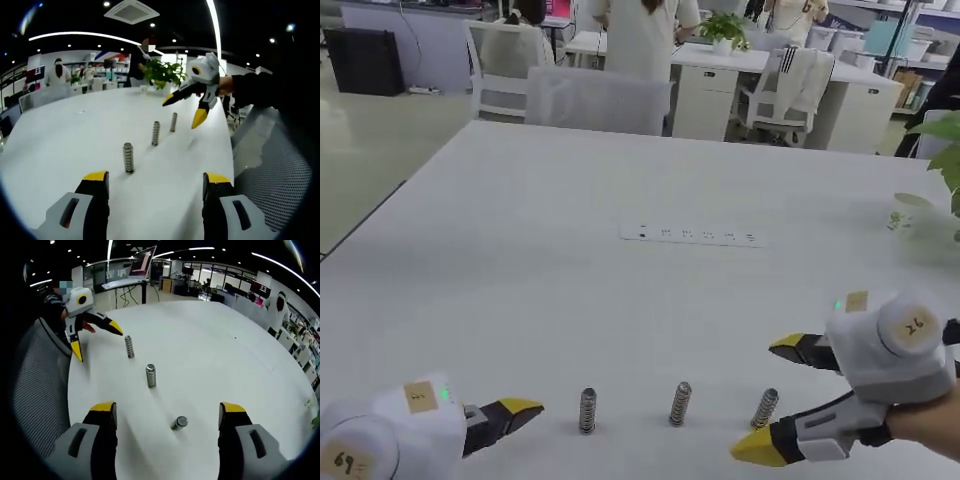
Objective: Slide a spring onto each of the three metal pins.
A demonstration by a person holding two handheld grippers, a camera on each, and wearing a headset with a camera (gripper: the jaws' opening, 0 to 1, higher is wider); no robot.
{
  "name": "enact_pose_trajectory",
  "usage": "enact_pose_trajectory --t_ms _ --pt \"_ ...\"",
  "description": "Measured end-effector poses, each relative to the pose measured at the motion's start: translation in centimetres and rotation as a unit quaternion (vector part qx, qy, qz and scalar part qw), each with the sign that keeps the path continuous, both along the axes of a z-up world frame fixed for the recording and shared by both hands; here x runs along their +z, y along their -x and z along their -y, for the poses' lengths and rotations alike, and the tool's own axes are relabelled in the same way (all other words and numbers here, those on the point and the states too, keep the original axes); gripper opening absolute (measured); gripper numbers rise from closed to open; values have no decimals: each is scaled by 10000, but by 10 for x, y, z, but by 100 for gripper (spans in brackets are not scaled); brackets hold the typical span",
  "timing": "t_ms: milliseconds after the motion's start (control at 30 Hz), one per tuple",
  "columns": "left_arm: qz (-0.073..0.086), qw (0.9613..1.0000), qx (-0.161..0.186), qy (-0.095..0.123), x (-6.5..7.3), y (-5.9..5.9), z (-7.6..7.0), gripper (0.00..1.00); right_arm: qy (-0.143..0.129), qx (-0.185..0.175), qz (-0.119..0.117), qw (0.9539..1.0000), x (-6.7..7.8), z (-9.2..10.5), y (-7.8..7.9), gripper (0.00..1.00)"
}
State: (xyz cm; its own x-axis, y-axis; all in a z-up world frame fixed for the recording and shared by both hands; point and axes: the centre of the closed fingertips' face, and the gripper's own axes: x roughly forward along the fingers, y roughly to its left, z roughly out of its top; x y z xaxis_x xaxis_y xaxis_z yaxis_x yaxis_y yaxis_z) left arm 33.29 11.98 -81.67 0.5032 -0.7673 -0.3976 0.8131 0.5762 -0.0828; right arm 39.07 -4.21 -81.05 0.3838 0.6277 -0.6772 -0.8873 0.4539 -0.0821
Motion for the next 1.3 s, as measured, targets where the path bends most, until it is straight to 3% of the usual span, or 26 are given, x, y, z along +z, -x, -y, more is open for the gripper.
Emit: enact_pose_trajectory --t_ms 533,833,1300 --pt "-19 10000 46 5 -2 -4 -1 73 -620 -135 38 9980 -5 12 18 90" --pt "-29 10000 78 21 -3 -4 -1 74 -702 -169 -57 9974 -10 17 29 91" --pt "-67 9999 144 58 -6 -3 -2 74 -879 -348 -76 9955 -10 25 35 91"
